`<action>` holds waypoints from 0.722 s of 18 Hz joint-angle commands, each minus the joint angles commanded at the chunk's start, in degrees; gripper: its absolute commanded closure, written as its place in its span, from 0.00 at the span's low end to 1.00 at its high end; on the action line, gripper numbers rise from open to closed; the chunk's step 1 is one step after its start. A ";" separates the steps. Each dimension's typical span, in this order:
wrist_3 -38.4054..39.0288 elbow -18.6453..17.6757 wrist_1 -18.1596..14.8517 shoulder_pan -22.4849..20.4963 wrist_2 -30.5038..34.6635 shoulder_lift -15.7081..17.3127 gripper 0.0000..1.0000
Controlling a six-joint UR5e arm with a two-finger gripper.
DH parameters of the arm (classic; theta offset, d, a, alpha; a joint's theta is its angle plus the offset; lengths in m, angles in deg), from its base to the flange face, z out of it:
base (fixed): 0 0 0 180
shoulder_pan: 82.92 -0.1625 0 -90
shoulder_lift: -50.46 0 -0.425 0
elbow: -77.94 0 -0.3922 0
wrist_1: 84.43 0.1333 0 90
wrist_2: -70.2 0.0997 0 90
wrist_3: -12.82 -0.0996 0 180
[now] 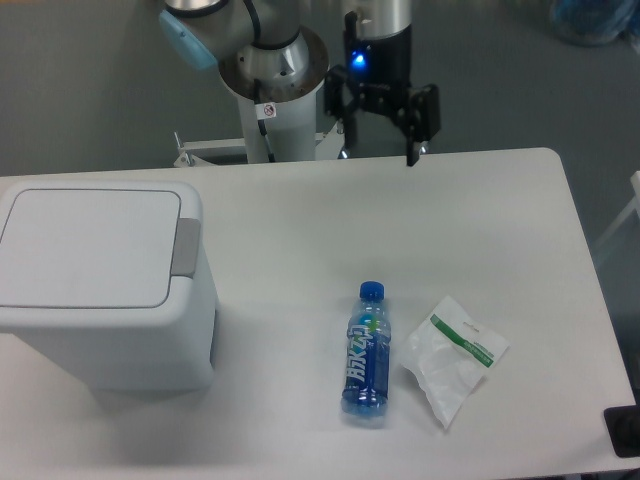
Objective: Open the trash can
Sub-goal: 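Move the gripper over the lid of the white trash can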
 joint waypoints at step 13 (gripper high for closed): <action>33.83 4.30 6.94 8.62 -1.84 -5.54 0.00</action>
